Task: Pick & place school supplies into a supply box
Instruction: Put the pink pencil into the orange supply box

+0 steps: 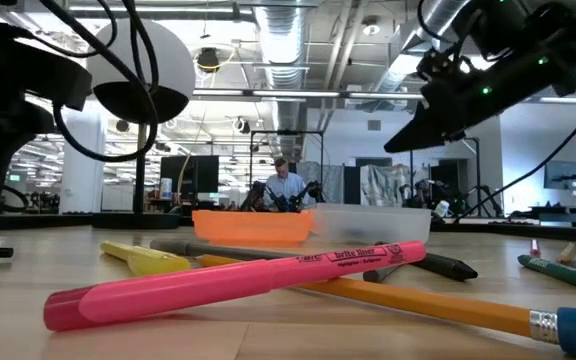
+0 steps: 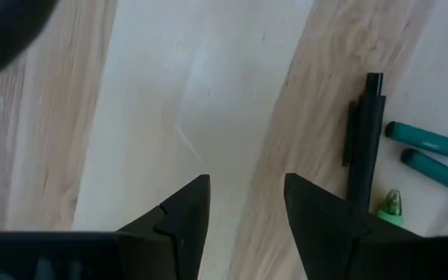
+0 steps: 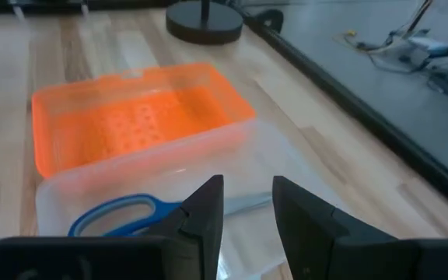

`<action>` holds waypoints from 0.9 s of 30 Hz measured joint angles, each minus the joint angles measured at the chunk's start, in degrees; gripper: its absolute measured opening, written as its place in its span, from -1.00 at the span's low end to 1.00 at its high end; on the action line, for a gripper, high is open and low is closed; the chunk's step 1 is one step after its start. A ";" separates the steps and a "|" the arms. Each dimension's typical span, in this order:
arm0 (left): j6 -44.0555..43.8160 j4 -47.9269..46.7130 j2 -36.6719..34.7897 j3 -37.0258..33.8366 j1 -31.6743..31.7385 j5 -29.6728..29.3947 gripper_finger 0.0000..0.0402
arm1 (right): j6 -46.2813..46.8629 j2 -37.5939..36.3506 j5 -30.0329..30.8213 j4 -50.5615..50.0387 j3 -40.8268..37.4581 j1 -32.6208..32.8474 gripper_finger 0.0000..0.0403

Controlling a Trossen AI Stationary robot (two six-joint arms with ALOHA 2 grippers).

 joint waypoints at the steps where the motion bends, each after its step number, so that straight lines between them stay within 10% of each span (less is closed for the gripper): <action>1: -0.20 0.41 -0.01 0.00 -0.14 0.01 -0.19 | -0.51 -0.23 0.00 -0.12 0.00 0.31 -0.47; 22: 2.48 8.39 0.00 0.00 -1.85 -1.36 -0.19 | -2.33 -0.27 -8.36 -5.41 0.00 7.08 -0.47; 27: 2.48 5.36 -0.01 0.00 -1.83 -4.16 -0.19 | 4.44 -0.27 -10.30 -19.22 3.00 13.08 -0.47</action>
